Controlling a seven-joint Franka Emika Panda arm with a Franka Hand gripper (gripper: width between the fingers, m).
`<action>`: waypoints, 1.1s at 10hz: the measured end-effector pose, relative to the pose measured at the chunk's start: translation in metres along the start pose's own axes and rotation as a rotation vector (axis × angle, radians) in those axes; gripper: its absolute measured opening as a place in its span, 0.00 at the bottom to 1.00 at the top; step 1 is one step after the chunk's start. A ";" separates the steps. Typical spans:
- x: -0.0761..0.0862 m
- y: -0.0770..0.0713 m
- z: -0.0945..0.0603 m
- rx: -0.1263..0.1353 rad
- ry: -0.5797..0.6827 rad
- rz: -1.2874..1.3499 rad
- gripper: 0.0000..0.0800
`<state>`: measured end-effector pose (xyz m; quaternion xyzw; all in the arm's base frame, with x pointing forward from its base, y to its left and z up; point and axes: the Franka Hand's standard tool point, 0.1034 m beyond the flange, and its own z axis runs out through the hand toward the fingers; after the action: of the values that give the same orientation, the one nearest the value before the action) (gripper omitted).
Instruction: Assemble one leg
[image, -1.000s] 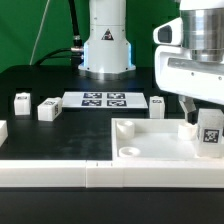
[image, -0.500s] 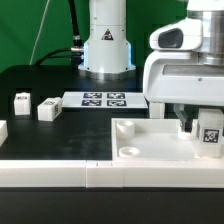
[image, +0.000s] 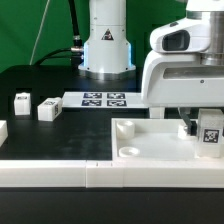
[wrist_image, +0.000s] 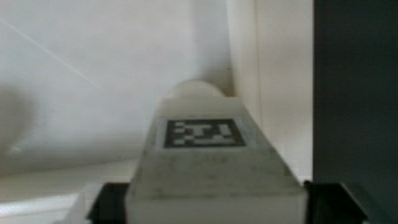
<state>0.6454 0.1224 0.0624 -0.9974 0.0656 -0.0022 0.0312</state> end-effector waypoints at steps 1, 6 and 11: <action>0.000 0.002 0.000 -0.002 0.000 0.002 0.42; 0.000 0.006 0.000 0.016 0.002 0.261 0.37; -0.002 0.030 -0.001 -0.019 0.018 0.695 0.39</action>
Offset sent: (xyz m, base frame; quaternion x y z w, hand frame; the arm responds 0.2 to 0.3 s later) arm 0.0000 0.0000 0.0000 0.0000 0.0000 0.0000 1.0000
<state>0.6399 0.0928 0.0616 -0.9155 0.4018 0.0005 0.0203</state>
